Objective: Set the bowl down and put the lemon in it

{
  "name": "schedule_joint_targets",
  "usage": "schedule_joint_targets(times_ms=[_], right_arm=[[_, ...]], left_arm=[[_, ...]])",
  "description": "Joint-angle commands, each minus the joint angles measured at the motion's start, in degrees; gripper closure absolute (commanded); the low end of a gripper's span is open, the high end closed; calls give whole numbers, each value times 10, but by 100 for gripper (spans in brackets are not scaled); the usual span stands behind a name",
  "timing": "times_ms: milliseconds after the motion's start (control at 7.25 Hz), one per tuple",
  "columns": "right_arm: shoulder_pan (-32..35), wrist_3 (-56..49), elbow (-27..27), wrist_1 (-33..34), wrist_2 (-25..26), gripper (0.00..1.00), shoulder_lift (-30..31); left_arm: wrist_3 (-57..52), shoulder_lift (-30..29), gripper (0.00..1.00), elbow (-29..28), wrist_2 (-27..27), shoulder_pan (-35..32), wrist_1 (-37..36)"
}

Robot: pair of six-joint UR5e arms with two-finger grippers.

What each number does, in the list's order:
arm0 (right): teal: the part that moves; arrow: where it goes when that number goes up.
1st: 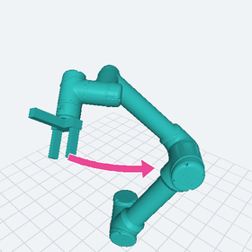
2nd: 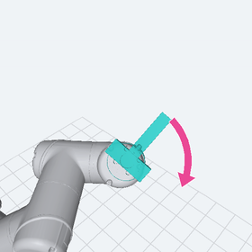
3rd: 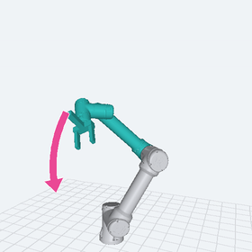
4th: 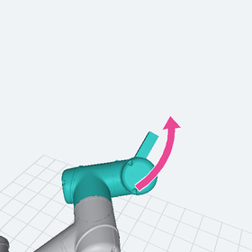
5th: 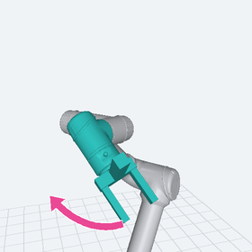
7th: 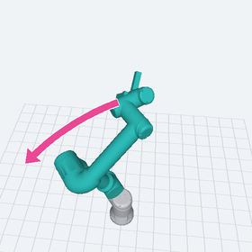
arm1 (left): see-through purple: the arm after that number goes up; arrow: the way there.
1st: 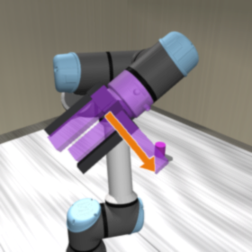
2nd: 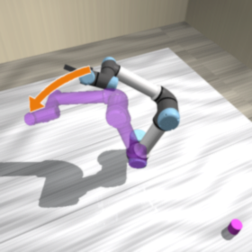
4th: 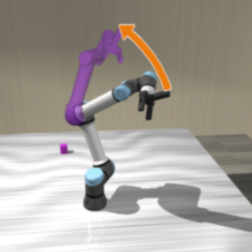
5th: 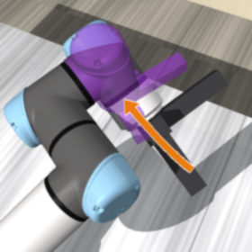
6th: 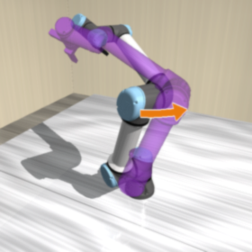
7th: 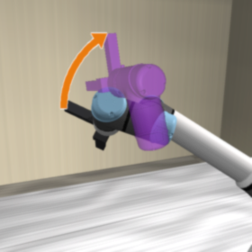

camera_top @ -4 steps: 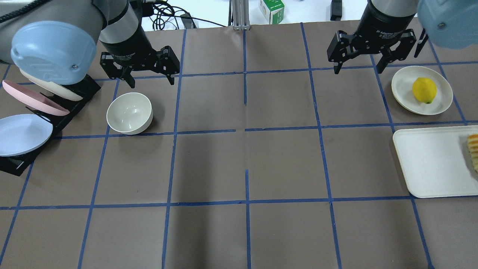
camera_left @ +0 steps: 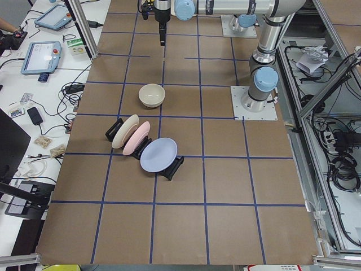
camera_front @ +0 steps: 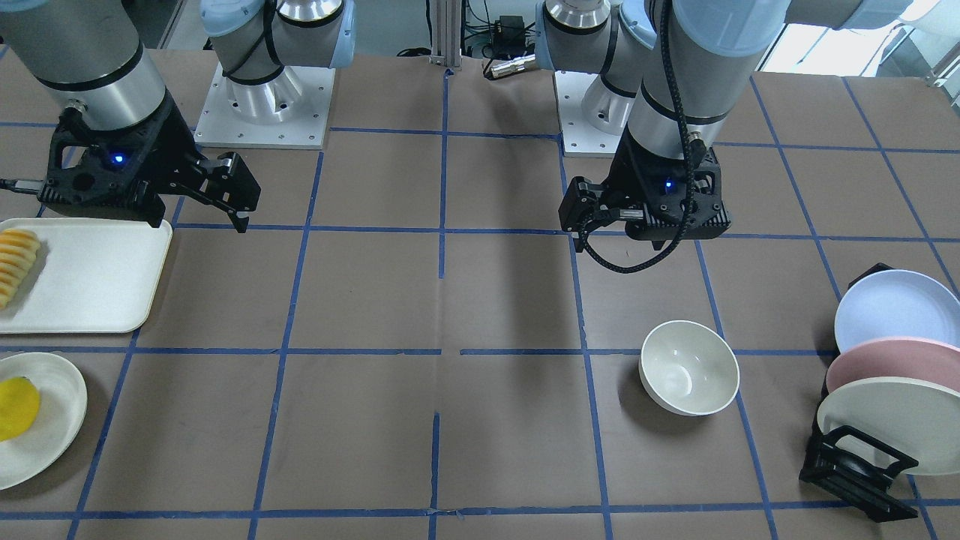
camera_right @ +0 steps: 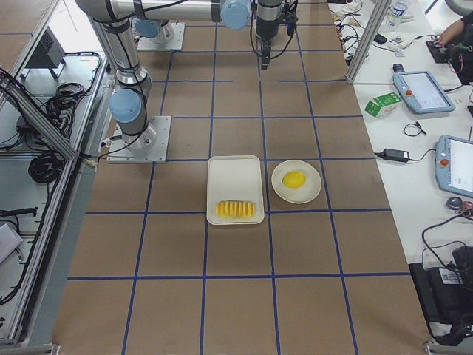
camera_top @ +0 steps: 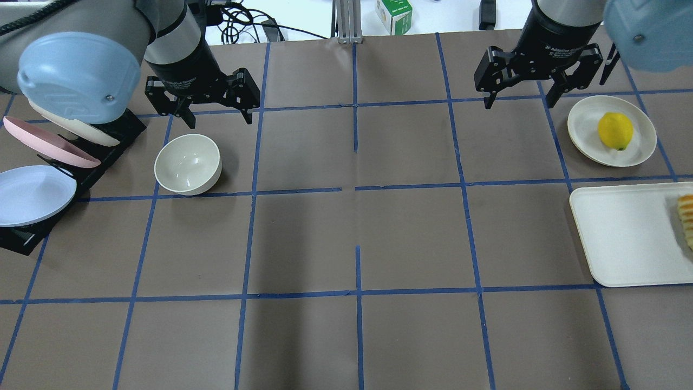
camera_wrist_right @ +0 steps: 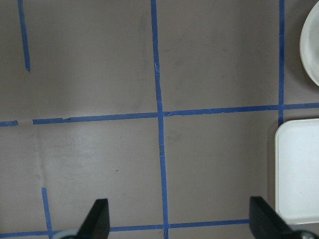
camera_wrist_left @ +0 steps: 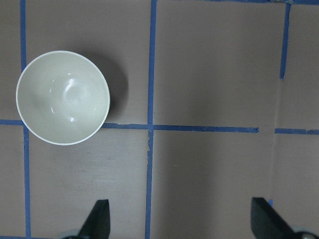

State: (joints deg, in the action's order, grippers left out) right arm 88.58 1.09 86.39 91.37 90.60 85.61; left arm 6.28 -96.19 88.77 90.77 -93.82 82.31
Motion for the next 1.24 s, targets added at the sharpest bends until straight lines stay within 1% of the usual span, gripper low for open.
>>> schedule_joint_targets(times_ms=[0, 138, 276, 414, 552, 690, 828, 966, 1103], right_arm=[[-2, -6, 0, -3, 5, 0, -5], [-6, -6, 2, -2, 5, 0, -6], [-9, -6, 5, 6, 7, 0, -8], [-27, -5, 4, 14, 17, 0, -23], [-81, -10, 4, 47, 34, 0, -42], [-132, -42, 5, 76, 30, 0, -53], [-160, -83, 5, 85, 34, 0, -74], [-189, -120, 4, 119, 33, 0, -103], [-218, -192, 4, 189, 29, 0, -131]], left_arm=[[-32, -7, 0, 6, -10, 61, -2], [-74, -18, 0, 21, -9, 99, -7], [-150, -39, 0, 45, -8, 124, -66], [-199, -64, 0, 76, -7, 153, -139], [-236, -87, 0, 102, -9, 190, -187], [-276, -108, 0, 121, -9, 221, -235], [-293, -127, 0, 132, -9, 235, -257], [-294, -140, 0, 134, -20, 235, -260], [-294, -152, 0, 141, -22, 235, -261]])
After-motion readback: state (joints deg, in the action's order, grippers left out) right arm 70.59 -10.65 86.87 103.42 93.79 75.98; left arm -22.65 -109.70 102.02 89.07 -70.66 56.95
